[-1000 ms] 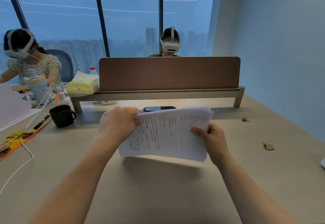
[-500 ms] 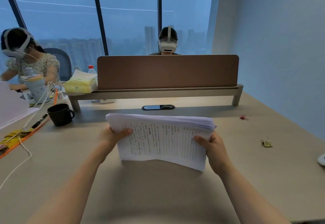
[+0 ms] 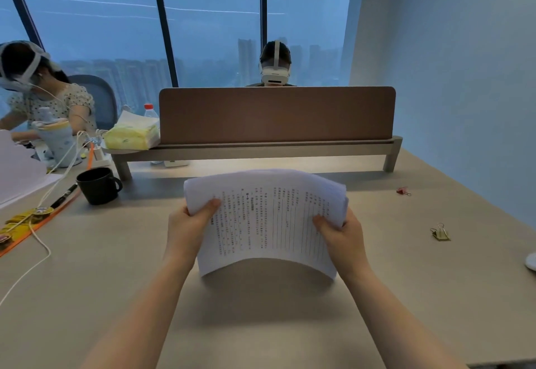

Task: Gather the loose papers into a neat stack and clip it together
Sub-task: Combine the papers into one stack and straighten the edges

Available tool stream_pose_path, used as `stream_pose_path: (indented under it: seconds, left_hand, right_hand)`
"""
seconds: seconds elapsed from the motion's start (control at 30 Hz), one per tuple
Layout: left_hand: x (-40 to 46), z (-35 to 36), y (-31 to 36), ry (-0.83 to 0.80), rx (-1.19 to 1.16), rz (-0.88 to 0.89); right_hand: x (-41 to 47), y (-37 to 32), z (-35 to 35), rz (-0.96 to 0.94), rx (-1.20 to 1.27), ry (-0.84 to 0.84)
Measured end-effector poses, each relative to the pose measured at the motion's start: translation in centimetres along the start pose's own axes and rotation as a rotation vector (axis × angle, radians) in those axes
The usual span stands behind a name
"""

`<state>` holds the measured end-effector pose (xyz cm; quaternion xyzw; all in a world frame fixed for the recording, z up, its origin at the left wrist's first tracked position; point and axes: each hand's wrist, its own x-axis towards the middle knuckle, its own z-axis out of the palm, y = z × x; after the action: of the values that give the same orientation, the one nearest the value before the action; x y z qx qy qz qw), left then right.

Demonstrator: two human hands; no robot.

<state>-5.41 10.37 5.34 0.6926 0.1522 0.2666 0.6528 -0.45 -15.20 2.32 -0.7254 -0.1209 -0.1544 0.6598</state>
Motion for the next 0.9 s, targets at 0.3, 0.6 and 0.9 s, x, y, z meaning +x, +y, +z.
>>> stream_pose_path:
  seconds: [0.3,0.6,0.9]
  left_hand:
    - [0.2,0.6,2.5,0.086,-0.034,0.096]
    - [1.0,1.6,3.9,0.158,-0.107,-0.101]
    - [1.0,1.4,4.2,0.157,-0.084,-0.116]
  right_hand:
    - [2.2,-2.1,-1.3,-0.452,-0.365,0.158]
    - [2.1,-1.8,-1.6,-0.464,-0.405,0.148]
    - [2.2,-2.0,-1.6,-0.483,-0.412,0.172]
